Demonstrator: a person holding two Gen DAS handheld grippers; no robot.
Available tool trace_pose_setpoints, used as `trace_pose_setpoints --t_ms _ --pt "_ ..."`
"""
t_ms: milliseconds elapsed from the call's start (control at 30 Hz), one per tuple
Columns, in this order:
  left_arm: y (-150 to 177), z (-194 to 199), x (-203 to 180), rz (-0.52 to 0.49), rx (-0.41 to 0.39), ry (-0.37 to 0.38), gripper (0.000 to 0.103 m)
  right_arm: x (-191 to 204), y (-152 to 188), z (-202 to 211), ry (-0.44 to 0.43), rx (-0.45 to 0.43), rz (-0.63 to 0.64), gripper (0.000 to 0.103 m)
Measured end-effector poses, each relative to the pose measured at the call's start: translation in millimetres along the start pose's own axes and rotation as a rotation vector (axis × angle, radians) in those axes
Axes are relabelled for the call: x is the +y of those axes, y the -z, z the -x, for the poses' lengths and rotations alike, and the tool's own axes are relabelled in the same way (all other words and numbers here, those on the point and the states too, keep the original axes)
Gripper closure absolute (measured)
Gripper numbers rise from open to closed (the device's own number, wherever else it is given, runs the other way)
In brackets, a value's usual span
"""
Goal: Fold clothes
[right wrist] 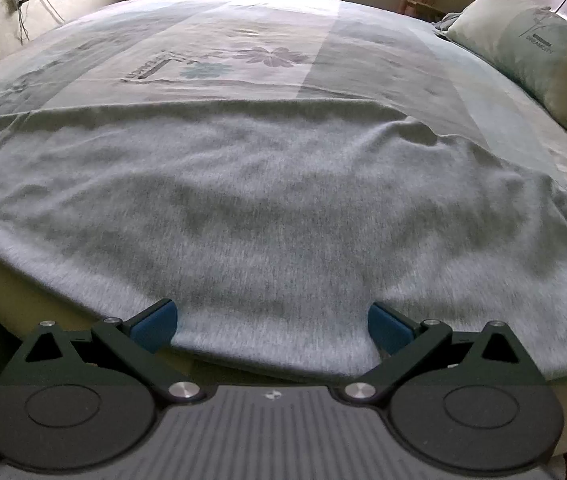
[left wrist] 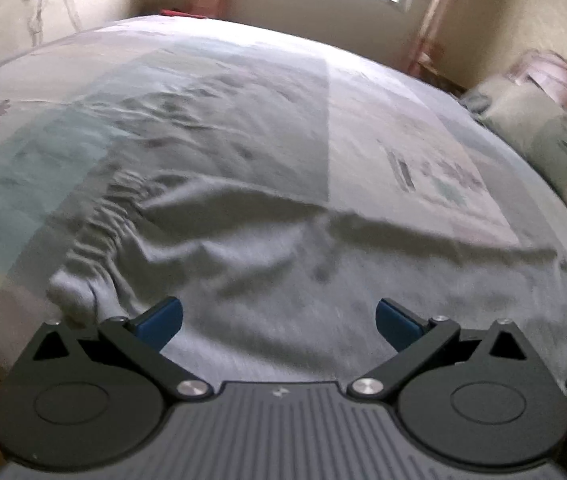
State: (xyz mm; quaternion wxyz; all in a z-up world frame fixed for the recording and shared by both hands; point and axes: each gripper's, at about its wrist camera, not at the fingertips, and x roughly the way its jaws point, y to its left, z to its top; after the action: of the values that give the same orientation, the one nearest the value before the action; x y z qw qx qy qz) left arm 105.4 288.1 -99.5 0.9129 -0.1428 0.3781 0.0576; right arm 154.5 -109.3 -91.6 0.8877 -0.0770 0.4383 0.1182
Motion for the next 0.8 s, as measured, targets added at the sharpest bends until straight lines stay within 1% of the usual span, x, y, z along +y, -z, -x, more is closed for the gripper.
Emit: trace_pose_setpoints --t_ms 100,167,367,467,600,667,733,800 --pt "7 -8 2 0.002 0.048 -0.033 0.001 0 0 0 0.000 -0.002 0.000 0.000" --pt "8 -10 2 0.007 0.062 -0.058 0.001 0 1 1 -0.003 -0.007 0.000 0.000" --pt "4 1 -8 -0.027 0.029 -0.046 0.001 0 1 1 -0.003 -0.009 0.000 0.000" --pt "6 -2 -10 -0.034 0.039 -0.039 0.001 0 2 2 -0.004 -0.013 0.000 0.000" --pt "15 -8 -6 -0.025 0.071 -0.058 0.001 -1 2 2 -0.007 -0.014 0.003 0.000" --pt "19 -6 -4 -0.015 0.067 -0.054 0.001 -1 2 2 -0.008 -0.013 0.005 0.000" --pt "18 1 1 0.010 0.048 -0.028 0.001 -1 2 2 -0.008 -0.014 0.004 0.000" --pt "13 5 5 0.027 0.025 -0.017 0.001 -1 2 2 -0.005 -0.015 0.004 0.000"
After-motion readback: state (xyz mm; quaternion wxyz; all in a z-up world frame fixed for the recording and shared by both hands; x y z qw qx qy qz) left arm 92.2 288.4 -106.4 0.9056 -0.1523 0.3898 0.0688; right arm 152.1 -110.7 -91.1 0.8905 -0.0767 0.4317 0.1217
